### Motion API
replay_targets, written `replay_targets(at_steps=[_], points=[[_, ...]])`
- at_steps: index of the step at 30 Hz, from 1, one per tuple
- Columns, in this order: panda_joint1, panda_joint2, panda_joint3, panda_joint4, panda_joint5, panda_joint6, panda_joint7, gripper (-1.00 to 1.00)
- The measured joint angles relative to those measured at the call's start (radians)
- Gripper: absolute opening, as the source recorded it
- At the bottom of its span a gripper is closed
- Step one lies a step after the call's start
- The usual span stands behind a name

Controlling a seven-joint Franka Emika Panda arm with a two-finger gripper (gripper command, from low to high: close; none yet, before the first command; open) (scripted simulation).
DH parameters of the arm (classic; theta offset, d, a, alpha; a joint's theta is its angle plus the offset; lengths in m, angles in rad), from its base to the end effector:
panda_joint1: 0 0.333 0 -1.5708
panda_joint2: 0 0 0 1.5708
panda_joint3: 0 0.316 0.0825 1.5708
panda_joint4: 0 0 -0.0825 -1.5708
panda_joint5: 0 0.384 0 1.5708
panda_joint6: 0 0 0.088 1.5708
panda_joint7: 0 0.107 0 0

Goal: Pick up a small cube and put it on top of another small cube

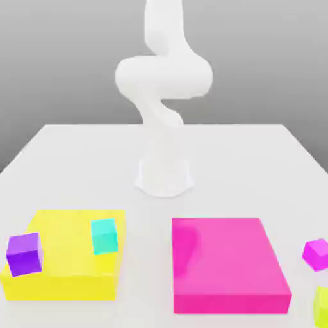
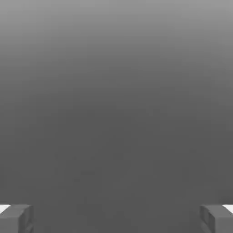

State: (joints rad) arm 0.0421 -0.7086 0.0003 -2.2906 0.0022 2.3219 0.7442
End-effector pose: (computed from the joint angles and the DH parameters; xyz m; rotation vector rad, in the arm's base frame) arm 0.3787 0.0162 0.6851 -2.5299 0.9273 -0.9642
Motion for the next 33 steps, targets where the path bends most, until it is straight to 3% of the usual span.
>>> replay_targets(at_steps=[18,33], points=[[0.236,0.659,0.082,0.068,0.011,0.159,-0.398,0.00],[0.382,1.208,0.137,0.134,-0.142,0.329,-0.569,0.00]])
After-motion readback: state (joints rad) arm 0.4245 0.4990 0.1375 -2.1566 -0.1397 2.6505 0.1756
